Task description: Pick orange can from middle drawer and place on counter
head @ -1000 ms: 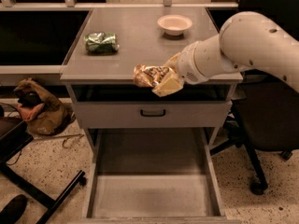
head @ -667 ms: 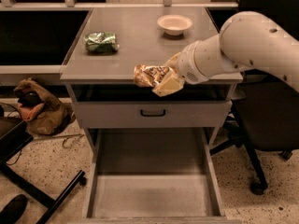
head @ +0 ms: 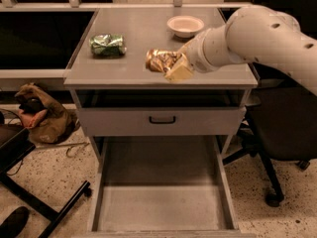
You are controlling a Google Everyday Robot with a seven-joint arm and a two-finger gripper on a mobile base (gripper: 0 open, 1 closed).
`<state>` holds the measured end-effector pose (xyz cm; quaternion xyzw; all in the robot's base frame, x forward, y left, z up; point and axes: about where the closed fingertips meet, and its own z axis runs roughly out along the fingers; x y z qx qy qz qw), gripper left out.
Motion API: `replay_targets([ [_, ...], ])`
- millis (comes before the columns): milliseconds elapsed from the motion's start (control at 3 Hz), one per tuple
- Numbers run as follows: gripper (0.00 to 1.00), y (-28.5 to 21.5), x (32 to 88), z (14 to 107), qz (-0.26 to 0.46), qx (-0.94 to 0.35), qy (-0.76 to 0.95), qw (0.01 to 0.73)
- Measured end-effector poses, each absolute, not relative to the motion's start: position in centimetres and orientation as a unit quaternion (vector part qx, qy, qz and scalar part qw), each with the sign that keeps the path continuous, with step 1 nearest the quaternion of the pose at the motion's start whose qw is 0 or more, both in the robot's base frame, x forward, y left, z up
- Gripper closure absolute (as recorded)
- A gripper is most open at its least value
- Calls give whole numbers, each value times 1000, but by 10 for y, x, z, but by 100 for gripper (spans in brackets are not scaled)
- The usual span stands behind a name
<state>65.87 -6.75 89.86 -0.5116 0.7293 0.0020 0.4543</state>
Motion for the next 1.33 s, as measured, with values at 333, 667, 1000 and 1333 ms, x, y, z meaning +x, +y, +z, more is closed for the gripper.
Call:
replay_targets([
  [333, 100, -80, 689, 905, -31, -482, 736, 474],
  [667, 100, -90, 705, 898, -48, -464, 750, 469],
  [1000, 100, -104, 710, 874, -44, -447, 767, 458],
  [1333, 100, -121, 707, 852, -29, -424, 780, 460],
])
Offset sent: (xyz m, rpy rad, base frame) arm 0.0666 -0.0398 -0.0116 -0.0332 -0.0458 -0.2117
